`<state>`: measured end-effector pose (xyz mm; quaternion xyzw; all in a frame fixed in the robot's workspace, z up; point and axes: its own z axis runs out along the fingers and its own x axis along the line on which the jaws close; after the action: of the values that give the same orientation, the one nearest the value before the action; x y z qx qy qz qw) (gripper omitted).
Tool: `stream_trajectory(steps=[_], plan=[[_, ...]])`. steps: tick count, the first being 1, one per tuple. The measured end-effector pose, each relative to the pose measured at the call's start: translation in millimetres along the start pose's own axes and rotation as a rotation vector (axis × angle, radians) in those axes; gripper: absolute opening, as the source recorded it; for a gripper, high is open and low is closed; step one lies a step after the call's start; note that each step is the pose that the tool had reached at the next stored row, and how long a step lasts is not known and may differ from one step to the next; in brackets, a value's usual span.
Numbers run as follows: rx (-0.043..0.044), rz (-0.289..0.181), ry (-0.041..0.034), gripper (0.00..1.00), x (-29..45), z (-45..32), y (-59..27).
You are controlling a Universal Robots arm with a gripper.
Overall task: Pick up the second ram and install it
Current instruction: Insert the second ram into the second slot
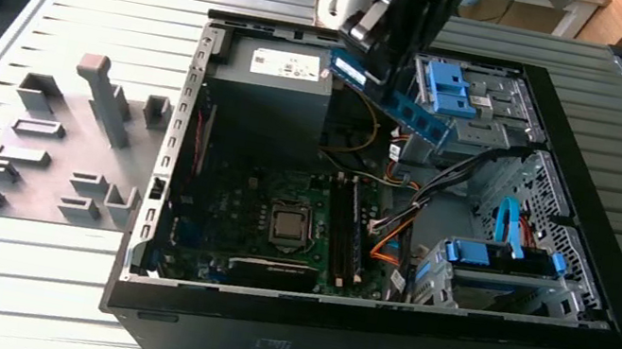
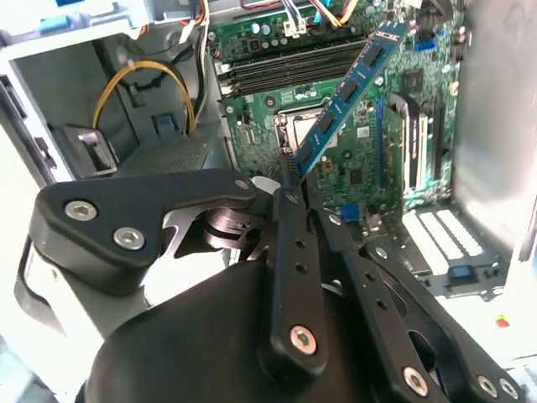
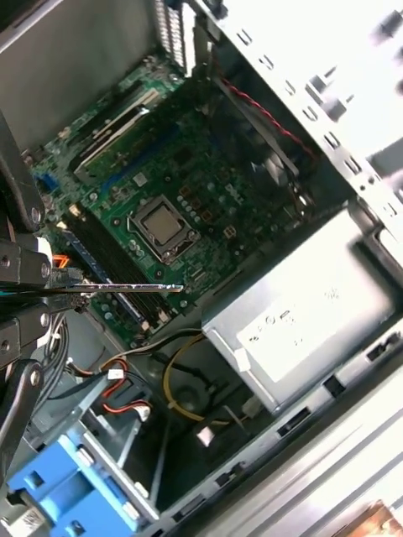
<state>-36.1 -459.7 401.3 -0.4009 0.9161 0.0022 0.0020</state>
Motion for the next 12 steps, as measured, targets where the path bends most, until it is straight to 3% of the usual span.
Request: stream_trajectory(steps=[12], plan=[[0.0019,0.217,0.0002,0.14,0.0,2.8,0.0]])
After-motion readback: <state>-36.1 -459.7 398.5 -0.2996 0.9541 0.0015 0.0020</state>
